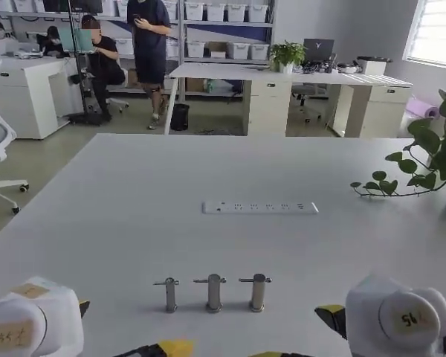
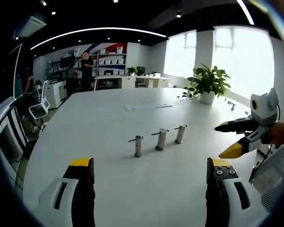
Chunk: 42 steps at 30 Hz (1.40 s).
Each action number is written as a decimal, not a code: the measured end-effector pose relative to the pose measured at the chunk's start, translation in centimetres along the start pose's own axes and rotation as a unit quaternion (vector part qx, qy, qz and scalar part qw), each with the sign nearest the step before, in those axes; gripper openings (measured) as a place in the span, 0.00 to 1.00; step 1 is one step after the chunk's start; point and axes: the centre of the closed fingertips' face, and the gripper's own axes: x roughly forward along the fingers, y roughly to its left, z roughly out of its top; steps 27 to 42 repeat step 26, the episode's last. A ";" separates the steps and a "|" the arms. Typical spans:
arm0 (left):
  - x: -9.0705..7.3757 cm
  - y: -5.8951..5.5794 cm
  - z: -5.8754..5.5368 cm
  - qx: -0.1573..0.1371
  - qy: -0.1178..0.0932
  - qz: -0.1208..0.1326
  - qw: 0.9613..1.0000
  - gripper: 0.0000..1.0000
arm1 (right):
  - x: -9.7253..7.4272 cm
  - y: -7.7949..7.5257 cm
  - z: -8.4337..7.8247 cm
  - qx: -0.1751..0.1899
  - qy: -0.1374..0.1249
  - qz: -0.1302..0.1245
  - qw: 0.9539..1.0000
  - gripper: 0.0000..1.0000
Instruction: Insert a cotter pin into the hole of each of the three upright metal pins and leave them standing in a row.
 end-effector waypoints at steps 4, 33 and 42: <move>-0.2 0.2 0.3 -0.003 -0.005 0.002 1.000 0.99 | -0.2 0.1 -0.1 -0.002 0.001 -0.002 1.000 0.76; -0.7 1.5 1.2 -0.015 -0.027 0.019 0.999 0.97 | 0.2 0.1 2.2 0.015 -0.044 -0.003 0.999 0.74; -0.7 1.5 1.2 -0.015 -0.027 0.019 0.999 0.97 | 0.2 0.1 2.2 0.015 -0.044 -0.003 0.999 0.74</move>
